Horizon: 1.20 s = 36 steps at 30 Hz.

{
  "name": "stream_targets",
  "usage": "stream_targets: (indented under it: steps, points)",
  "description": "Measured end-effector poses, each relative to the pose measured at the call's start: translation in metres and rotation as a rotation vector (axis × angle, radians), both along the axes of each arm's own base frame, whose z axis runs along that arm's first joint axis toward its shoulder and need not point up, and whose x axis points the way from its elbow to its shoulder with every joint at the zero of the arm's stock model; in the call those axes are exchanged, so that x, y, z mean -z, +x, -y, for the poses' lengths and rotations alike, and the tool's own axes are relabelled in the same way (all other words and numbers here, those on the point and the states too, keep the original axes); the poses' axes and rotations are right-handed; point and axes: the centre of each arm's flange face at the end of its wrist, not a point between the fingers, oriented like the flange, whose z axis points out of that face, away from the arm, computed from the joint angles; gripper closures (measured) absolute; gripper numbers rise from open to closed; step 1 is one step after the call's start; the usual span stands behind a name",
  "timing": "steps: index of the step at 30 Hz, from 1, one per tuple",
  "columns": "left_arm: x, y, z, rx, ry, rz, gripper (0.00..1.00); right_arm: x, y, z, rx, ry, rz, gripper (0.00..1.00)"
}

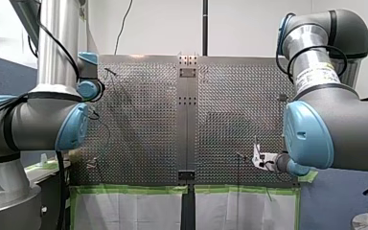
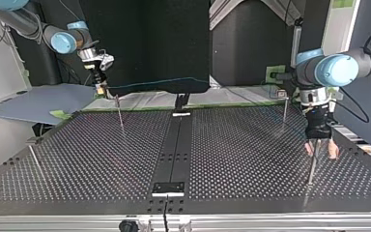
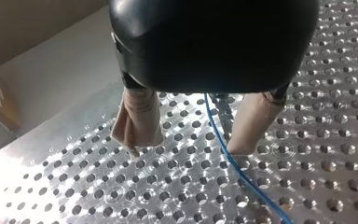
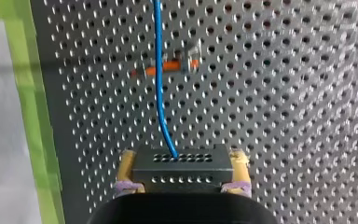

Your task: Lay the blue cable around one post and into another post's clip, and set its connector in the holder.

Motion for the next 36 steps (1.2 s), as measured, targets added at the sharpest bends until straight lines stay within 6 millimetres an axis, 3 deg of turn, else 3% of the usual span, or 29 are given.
stream_targets:
  steps: [14,27,33,36]
  points:
    - [-0.043,-0.034,0.023,0.061,0.002,-0.020,0.00,-0.001,0.005,-0.002,-0.052,-0.004,0.007,1.00]
    - [-0.019,-0.064,0.020,-0.021,0.051,-0.190,0.00,-0.001,0.005,-0.003,-0.054,-0.005,0.005,1.00]
    - [-0.035,-0.080,0.015,-0.087,0.101,-0.217,0.00,-0.001,0.005,-0.003,-0.054,-0.003,0.006,1.00]
    - [-0.052,-0.086,0.013,-0.121,0.128,-0.211,0.00,-0.001,0.005,-0.003,-0.053,-0.003,0.007,1.00]
